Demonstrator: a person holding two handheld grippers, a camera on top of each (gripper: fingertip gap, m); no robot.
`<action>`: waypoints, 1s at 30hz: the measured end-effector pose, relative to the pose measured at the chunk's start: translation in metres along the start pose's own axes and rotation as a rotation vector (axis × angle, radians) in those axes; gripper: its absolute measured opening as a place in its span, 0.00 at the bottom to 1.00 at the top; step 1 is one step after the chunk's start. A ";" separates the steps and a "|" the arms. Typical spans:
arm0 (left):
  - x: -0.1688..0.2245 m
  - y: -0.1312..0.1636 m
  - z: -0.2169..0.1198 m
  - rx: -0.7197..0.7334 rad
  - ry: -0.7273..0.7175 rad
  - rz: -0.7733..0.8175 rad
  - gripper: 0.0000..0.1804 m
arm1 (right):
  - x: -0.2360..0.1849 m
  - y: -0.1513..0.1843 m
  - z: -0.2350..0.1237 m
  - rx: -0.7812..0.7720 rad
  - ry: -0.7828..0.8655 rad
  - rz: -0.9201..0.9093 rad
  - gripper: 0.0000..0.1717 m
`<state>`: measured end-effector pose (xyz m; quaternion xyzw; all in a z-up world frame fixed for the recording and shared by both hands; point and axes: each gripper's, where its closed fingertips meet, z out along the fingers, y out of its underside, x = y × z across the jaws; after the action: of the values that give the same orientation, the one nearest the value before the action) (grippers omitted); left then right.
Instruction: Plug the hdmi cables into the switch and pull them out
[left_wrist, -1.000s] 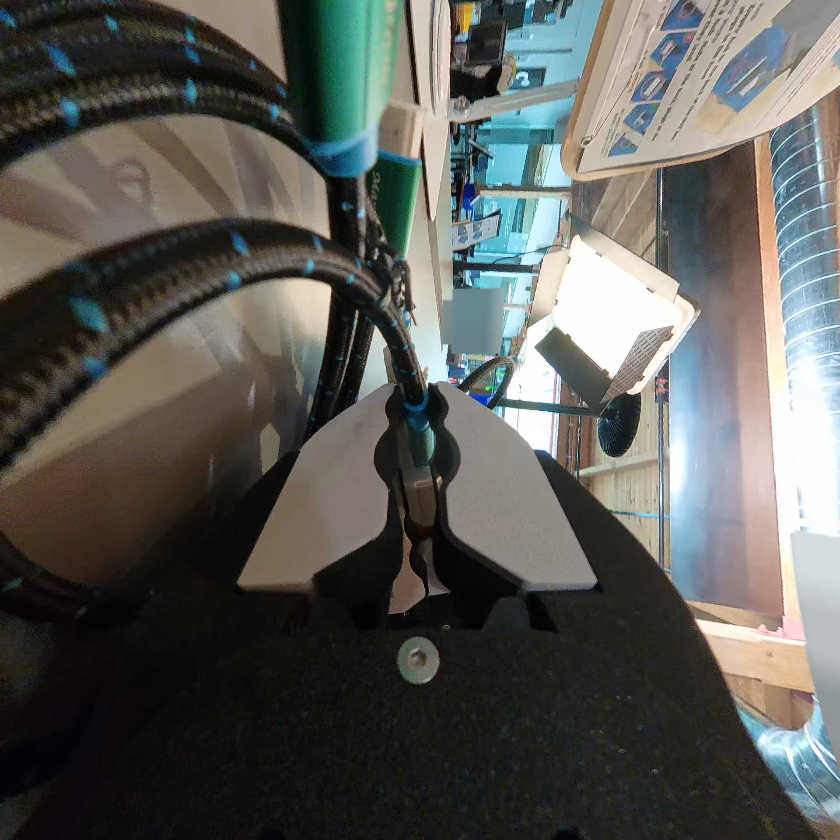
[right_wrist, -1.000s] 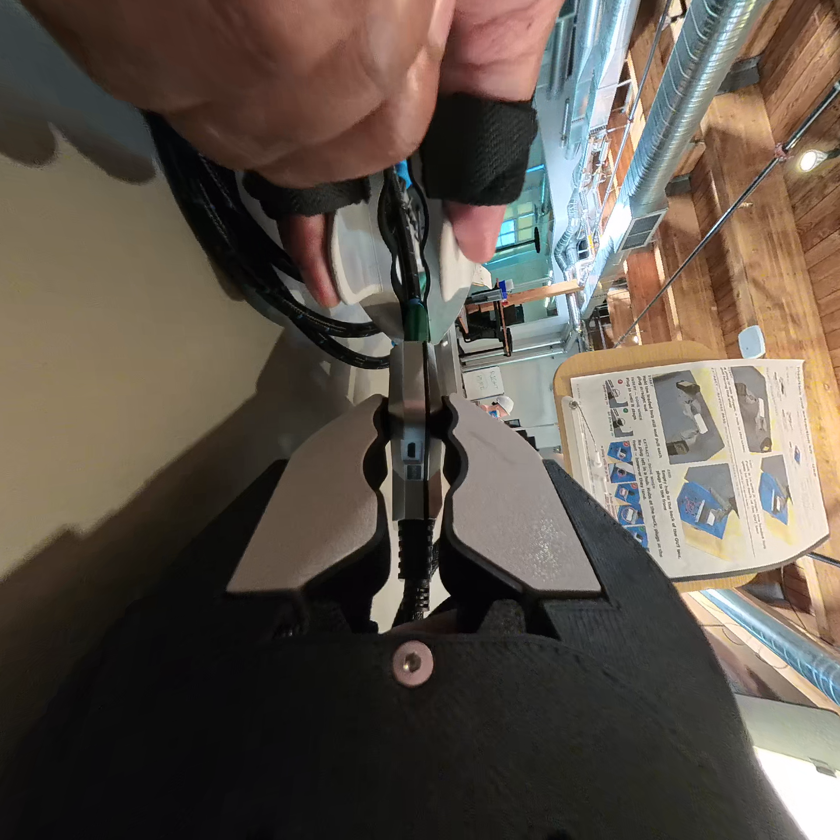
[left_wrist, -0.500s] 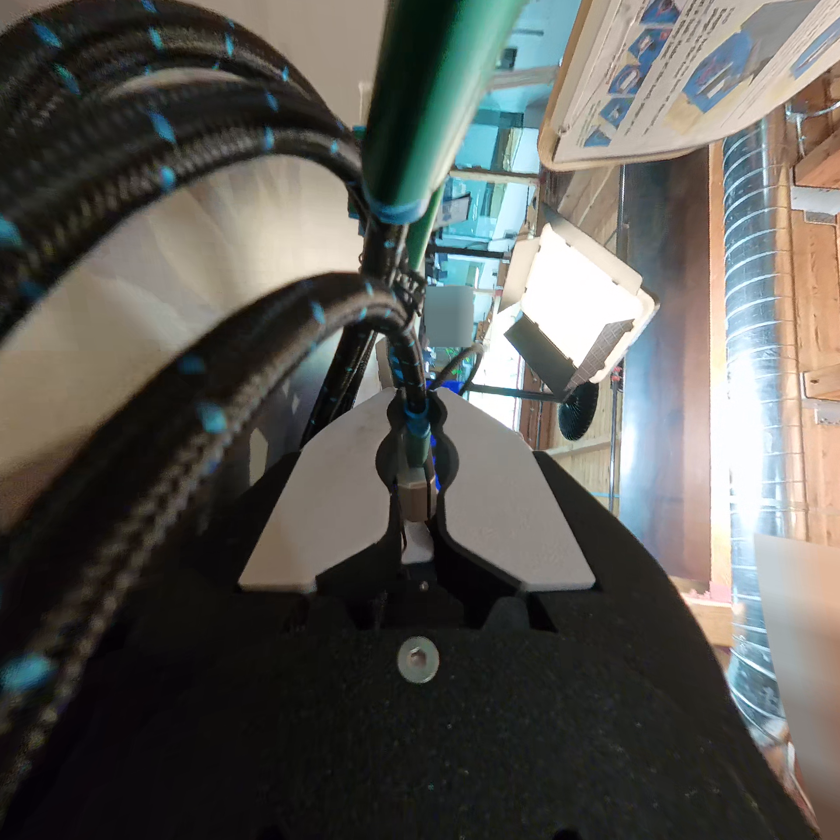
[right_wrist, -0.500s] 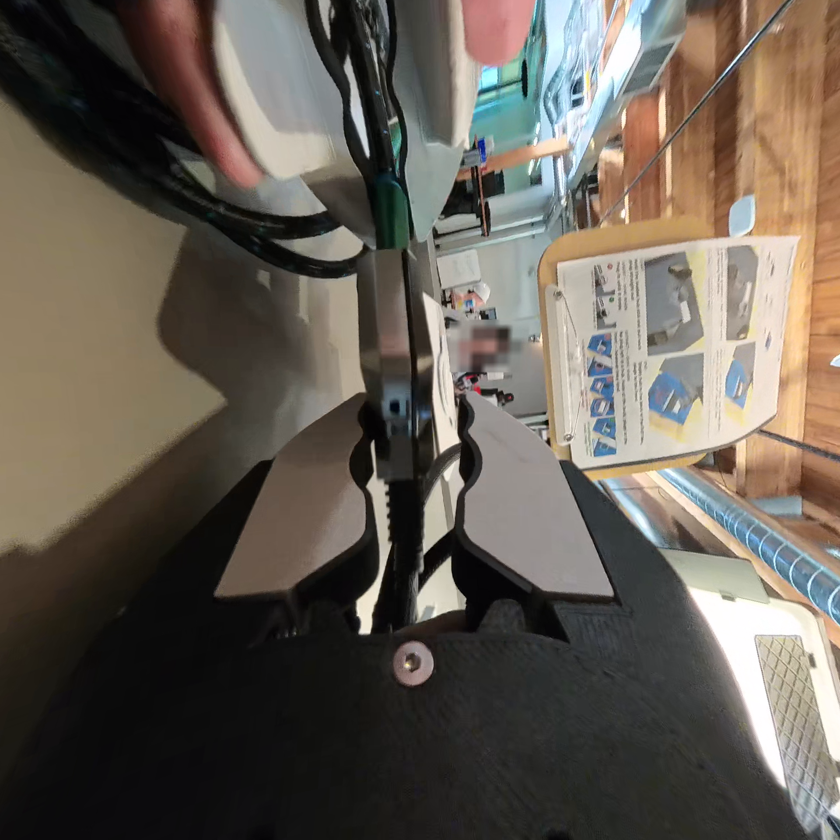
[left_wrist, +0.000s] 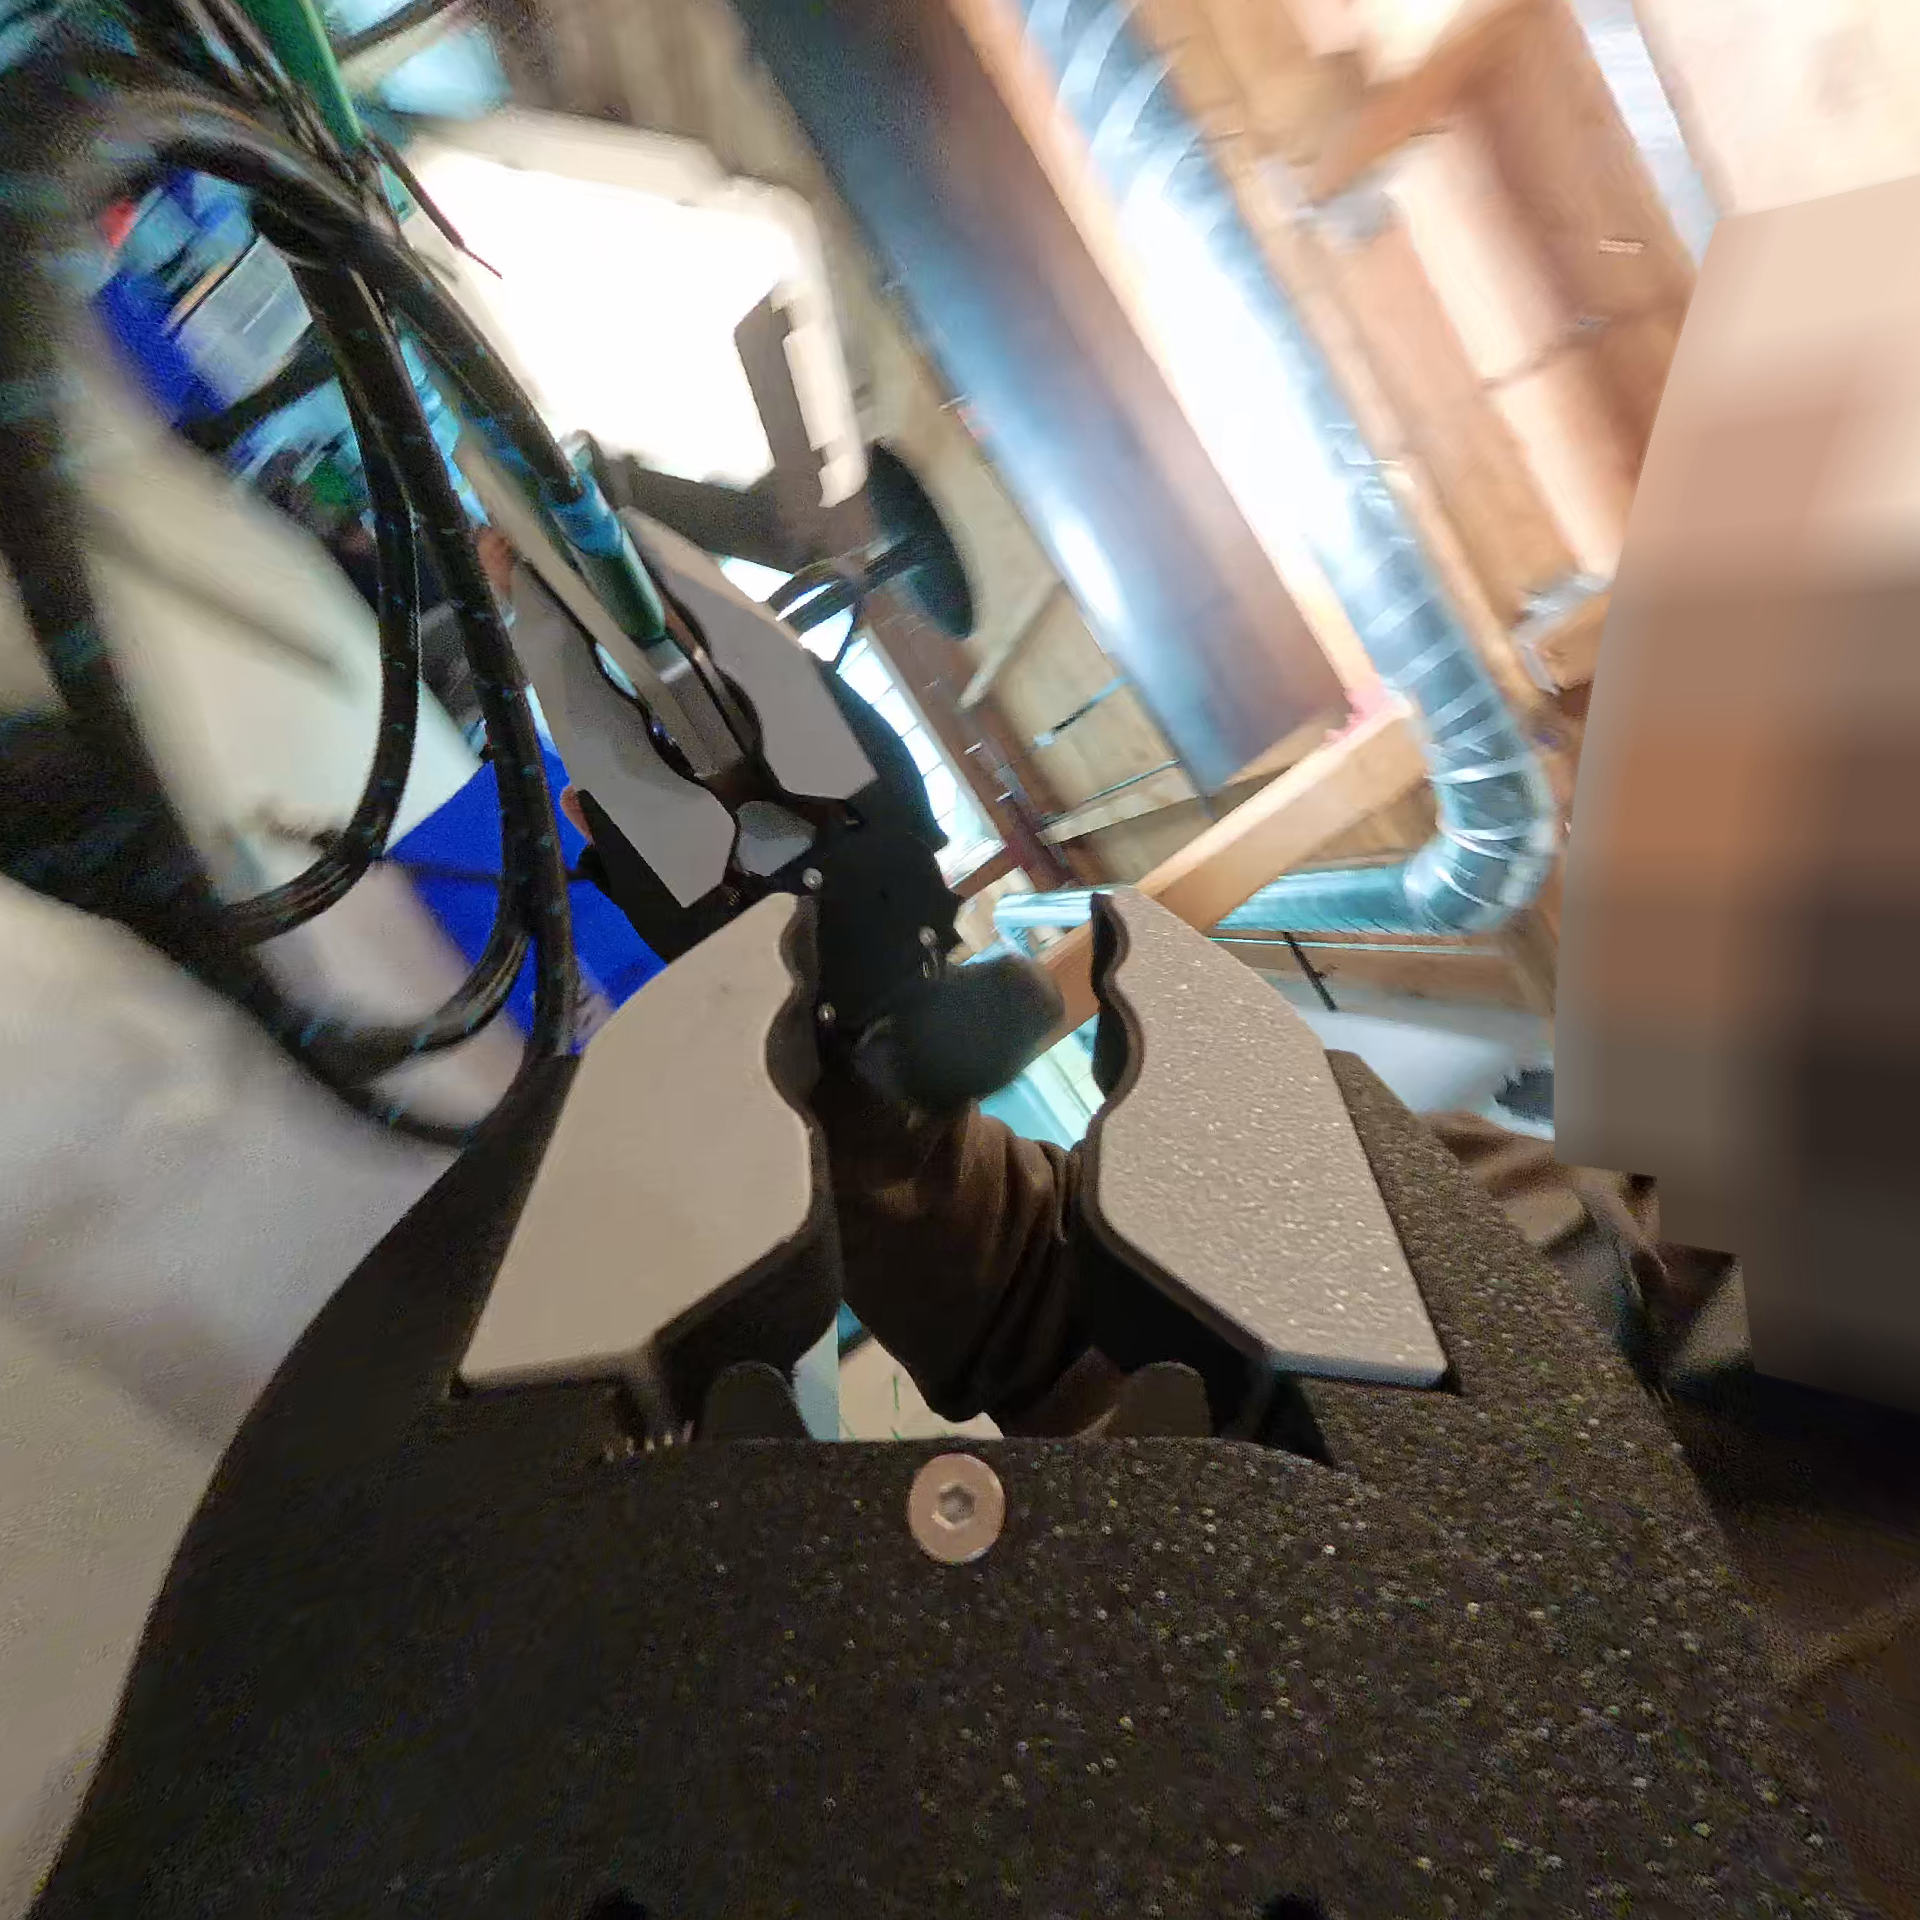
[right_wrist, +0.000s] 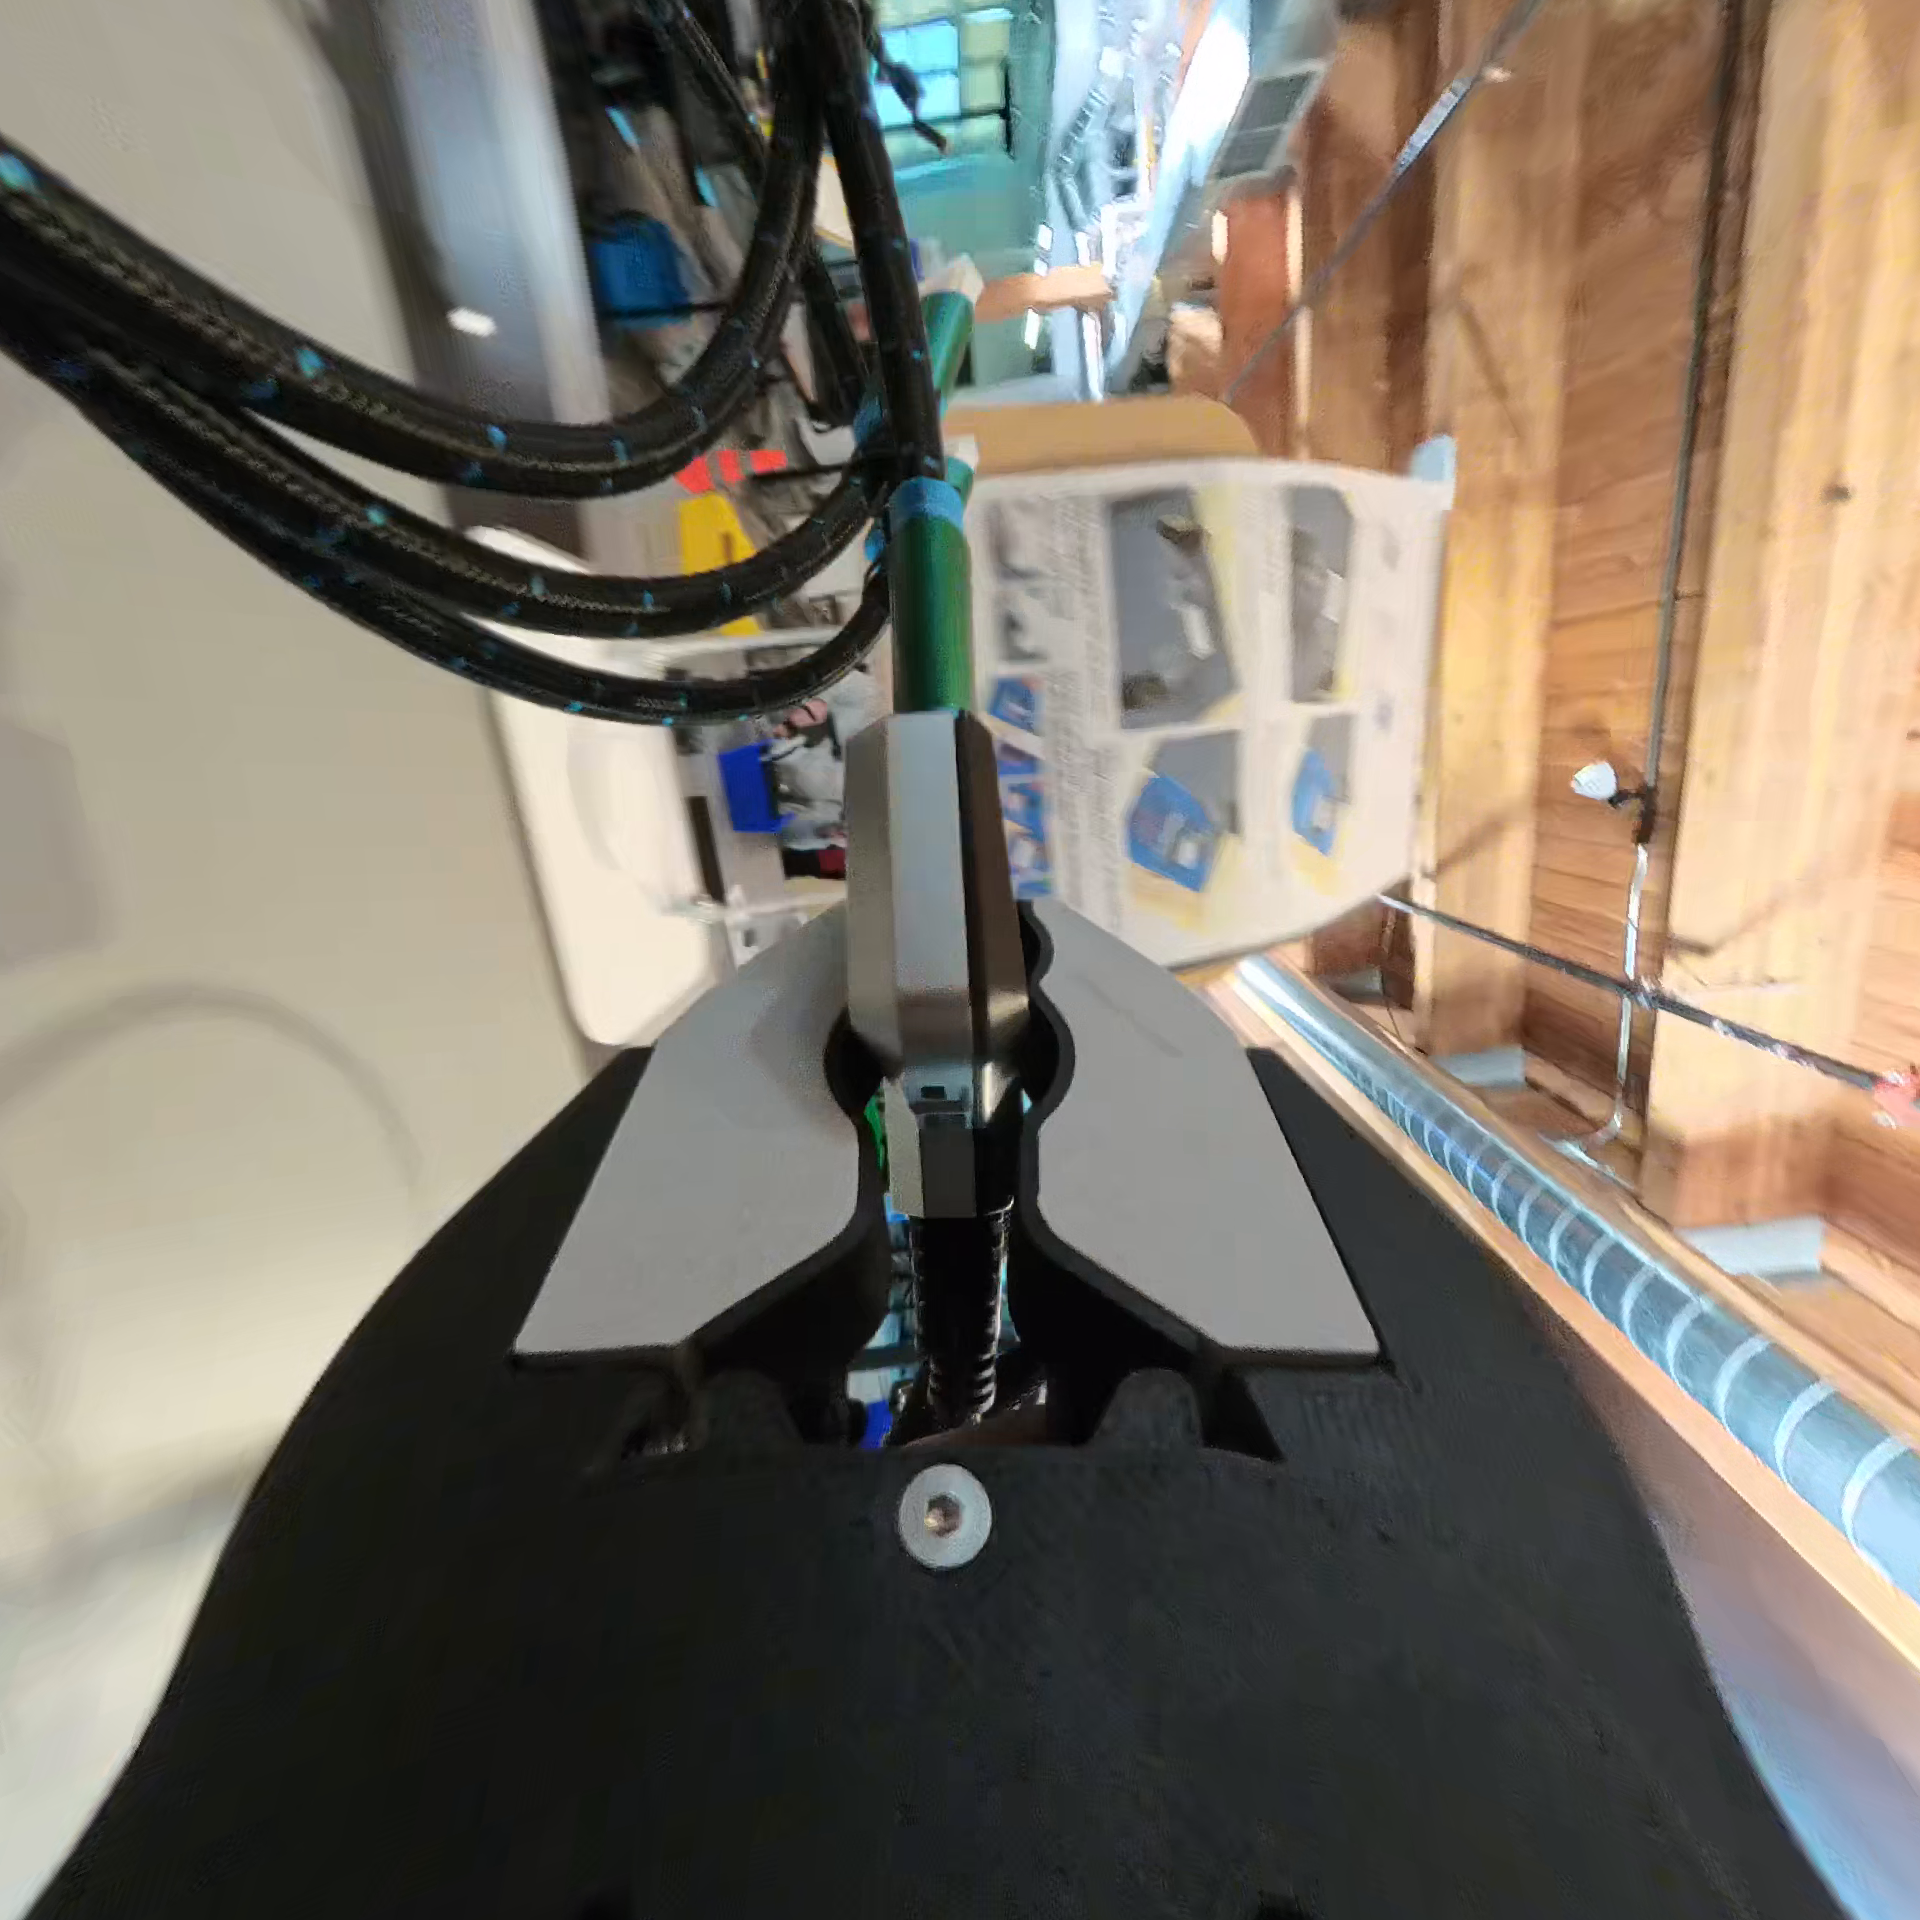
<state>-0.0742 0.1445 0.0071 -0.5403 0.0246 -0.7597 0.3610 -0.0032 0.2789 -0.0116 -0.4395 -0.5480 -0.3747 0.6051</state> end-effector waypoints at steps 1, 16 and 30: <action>0.016 -0.005 -0.004 0.032 0.073 0.076 0.24 | 0.027 0.009 0.000 -0.015 0.030 0.019 0.13; -0.025 0.012 -0.059 0.120 0.188 0.117 0.11 | 0.213 0.287 -0.117 -0.272 0.086 0.202 0.13; -0.021 0.024 -0.056 0.077 0.161 0.192 0.11 | -0.021 0.406 -0.133 -0.621 -0.421 -0.147 0.17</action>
<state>-0.1056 0.1186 -0.0434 -0.4584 0.0759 -0.7629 0.4496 0.4183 0.2885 -0.0830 -0.6288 -0.5508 -0.4668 0.2886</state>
